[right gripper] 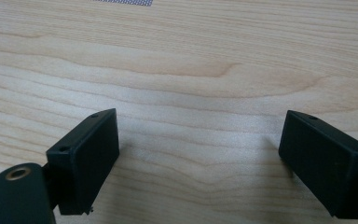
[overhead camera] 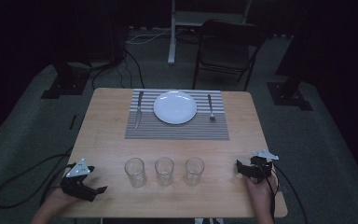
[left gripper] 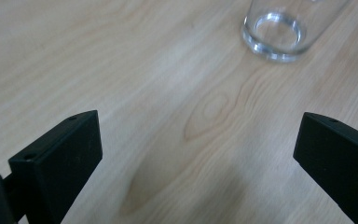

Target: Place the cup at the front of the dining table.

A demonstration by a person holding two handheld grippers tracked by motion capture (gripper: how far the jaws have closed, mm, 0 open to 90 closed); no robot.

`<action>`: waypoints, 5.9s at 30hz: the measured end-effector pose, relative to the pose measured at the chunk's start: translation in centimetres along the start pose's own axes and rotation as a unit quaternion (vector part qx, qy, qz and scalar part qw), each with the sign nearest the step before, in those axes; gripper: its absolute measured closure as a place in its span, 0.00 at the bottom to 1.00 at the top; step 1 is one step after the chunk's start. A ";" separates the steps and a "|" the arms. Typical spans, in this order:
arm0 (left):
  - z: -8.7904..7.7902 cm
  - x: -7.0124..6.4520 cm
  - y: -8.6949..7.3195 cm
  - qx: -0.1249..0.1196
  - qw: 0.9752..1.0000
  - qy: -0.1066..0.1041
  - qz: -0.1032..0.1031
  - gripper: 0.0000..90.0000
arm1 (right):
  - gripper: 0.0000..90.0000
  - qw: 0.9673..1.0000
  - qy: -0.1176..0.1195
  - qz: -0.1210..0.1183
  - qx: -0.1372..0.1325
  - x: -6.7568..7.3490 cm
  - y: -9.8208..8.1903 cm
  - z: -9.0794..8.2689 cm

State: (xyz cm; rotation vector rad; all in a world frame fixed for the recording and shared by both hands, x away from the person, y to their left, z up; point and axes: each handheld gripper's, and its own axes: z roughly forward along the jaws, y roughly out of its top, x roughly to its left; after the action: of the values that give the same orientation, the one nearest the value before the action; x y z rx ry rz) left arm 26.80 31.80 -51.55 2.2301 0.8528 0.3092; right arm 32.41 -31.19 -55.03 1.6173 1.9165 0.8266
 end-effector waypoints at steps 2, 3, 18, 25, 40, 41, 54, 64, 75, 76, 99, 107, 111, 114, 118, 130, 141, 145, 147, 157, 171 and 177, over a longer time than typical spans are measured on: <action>-0.1 -0.1 0.3 -0.004 1.000 -0.001 0.006 0.02 | 0.13 1.000 0.000 0.000 0.000 0.0 0.0 0.0; -0.2 -0.2 0.5 -0.004 1.000 -0.006 0.006 0.02 | 0.13 1.000 0.000 0.000 0.000 0.0 0.0 0.0; -1.6 -1.2 3.2 -0.039 0.998 -0.027 0.037 0.02 | 0.13 1.000 0.000 0.000 0.000 0.0 0.0 0.0; -2.1 -1.8 4.8 -0.045 0.997 -0.040 0.051 0.02 | 0.13 1.000 0.000 0.000 0.000 0.0 0.0 0.0; -2.5 -3.1 8.2 -0.077 0.990 -0.078 0.083 0.02 | 0.13 1.000 0.000 -0.001 0.000 0.0 0.0 0.0; -2.4 -3.2 8.5 -0.076 0.990 -0.077 0.087 0.02 | 0.13 1.000 0.000 -0.001 0.000 0.0 0.0 0.0; -0.8 -4.5 10.8 -0.058 0.987 -0.098 0.111 0.02 | 0.13 1.000 0.000 -0.001 0.000 0.0 0.0 0.0; 0.7 -5.1 12.3 -0.048 0.984 -0.116 0.123 0.02 | 0.13 1.000 0.000 -0.001 0.000 0.0 0.0 0.0; 2.4 -6.0 14.0 -0.033 0.981 -0.133 0.137 0.02 | 0.13 1.000 0.000 -0.001 0.000 0.0 0.0 0.0; 2.5 -6.1 14.1 -0.031 0.981 -0.134 0.139 0.02 | 0.13 1.000 0.000 -0.001 0.000 0.0 0.0 0.0; 4.7 -8.0 17.2 -0.018 0.974 -0.157 0.163 0.05 | 0.13 1.000 0.000 0.000 -0.001 0.0 0.0 0.0; 5.8 -9.1 18.5 -0.007 0.970 -0.162 0.181 0.05 | 0.13 1.000 0.000 0.000 -0.001 0.0 0.0 0.0; 6.4 -9.4 19.0 -0.004 0.970 -0.161 0.183 0.05 | 0.14 1.000 0.000 0.000 -0.001 0.0 0.0 0.0; 6.6 -9.7 19.3 -0.002 0.969 -0.164 0.185 0.05 | 0.14 1.000 0.000 -0.001 -0.001 0.0 0.0 0.0; 7.2 -10.3 20.0 0.003 0.967 -0.167 0.192 0.05 | 0.14 1.000 0.000 -0.001 -0.001 0.0 0.0 0.0; 9.2 -12.2 21.8 0.022 0.961 -0.180 0.211 0.05 | 0.14 1.000 0.000 0.000 -0.001 0.0 0.0 0.0; 11.0 -14.1 23.4 0.040 0.955 -0.181 0.234 0.05 | 0.14 1.000 0.000 0.000 -0.001 0.0 0.0 0.0; 11.7 -14.5 23.9 0.051 0.955 -0.173 0.235 0.05 | 0.14 1.000 0.000 0.000 -0.001 0.0 0.0 0.0; 12.1 -14.6 24.0 0.063 0.954 -0.177 0.234 0.05 | 0.14 1.000 0.000 0.000 -0.001 0.0 0.0 0.0; 13.9 -15.7 24.7 0.100 0.953 -0.163 0.233 0.05 | 0.14 1.000 0.000 0.000 -0.001 0.0 0.0 0.0; 15.6 -16.7 25.2 0.135 0.950 -0.147 0.241 0.05 | 0.14 1.000 0.000 0.000 -0.001 0.0 0.0 0.0; 16.1 -16.8 25.4 0.148 0.951 -0.141 0.231 0.18 | 0.14 1.000 0.000 0.000 -0.001 0.0 0.0 0.0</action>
State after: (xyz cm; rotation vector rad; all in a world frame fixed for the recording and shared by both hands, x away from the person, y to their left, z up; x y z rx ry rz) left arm 33.64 -1.29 -44.75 2.6621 0.2244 0.0717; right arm 32.37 -31.18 -55.04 1.6158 1.9154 0.8280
